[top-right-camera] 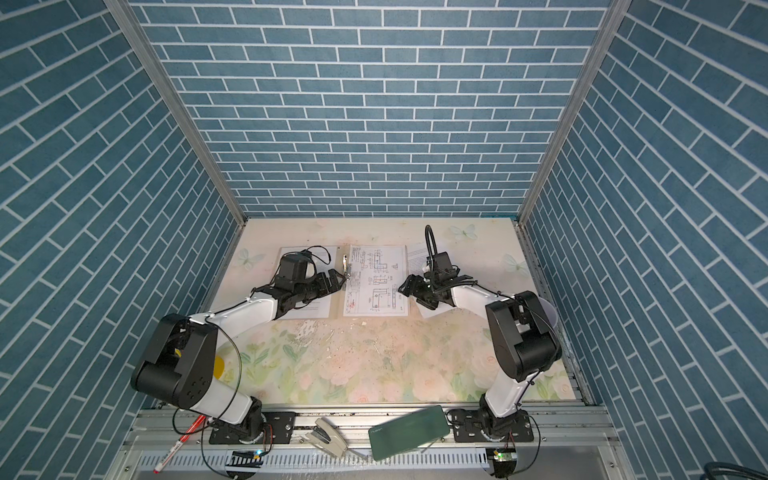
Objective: Put the files into the folder
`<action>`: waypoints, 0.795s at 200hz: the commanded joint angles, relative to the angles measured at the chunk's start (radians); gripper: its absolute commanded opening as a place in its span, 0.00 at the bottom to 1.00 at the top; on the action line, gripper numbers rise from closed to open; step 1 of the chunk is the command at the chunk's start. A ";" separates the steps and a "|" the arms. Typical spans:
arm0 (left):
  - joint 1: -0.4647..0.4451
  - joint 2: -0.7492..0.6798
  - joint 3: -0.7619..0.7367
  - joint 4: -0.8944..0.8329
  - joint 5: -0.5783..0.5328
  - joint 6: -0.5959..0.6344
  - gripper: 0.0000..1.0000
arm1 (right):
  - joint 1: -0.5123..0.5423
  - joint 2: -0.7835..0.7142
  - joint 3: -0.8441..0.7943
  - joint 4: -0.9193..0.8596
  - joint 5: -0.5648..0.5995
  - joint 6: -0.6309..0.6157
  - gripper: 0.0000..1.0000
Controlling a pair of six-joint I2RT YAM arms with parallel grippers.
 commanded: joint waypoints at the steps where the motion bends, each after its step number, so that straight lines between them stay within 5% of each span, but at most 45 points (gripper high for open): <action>1: -0.066 -0.009 0.053 -0.039 -0.061 0.014 1.00 | -0.011 -0.070 0.010 -0.054 0.147 -0.120 0.94; 94: -0.343 0.234 0.298 -0.025 -0.026 -0.087 1.00 | -0.272 -0.160 -0.035 -0.124 0.322 -0.332 0.99; 159: -0.441 0.458 0.541 -0.091 0.040 -0.121 1.00 | -0.409 -0.040 0.022 -0.109 0.214 -0.387 0.98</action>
